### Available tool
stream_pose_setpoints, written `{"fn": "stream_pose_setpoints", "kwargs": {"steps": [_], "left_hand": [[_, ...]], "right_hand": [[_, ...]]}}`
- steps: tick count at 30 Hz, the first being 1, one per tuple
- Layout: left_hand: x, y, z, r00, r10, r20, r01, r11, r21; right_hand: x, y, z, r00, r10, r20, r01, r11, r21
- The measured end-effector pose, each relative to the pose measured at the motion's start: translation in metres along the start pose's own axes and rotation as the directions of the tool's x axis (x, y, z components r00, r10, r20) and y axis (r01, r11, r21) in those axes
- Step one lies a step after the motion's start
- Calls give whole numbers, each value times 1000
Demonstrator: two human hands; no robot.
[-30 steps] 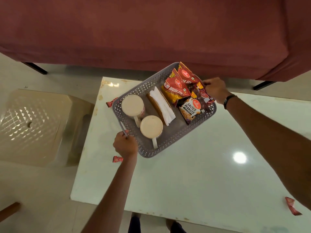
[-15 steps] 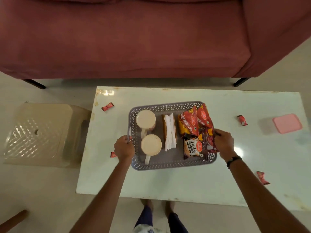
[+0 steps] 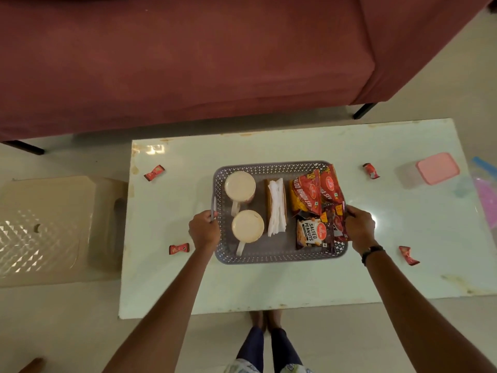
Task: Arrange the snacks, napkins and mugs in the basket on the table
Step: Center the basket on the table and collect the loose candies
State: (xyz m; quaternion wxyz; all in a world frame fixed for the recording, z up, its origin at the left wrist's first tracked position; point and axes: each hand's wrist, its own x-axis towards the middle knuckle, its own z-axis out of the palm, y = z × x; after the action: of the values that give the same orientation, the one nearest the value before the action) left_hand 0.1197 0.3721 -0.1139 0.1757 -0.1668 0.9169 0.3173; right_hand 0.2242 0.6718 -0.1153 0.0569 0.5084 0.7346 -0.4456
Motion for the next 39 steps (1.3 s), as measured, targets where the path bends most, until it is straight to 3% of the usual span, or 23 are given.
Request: {"fn": "stream_pose_setpoints", "kwargs": {"steps": [11, 28, 39], "left_hand": [[-10, 22, 25, 999, 5, 34, -4, 1000, -28], [-21, 17, 37, 995, -92, -46, 93, 995, 35], [-20, 8, 38, 999, -30, -38, 32, 998, 50]], "right_hand": [[18, 4, -30, 999, -13, -45, 12, 1000, -26], [31, 24, -30, 993, -57, 100, 62, 997, -49], [42, 34, -33, 979, -137, 148, 149, 986, -74]]}}
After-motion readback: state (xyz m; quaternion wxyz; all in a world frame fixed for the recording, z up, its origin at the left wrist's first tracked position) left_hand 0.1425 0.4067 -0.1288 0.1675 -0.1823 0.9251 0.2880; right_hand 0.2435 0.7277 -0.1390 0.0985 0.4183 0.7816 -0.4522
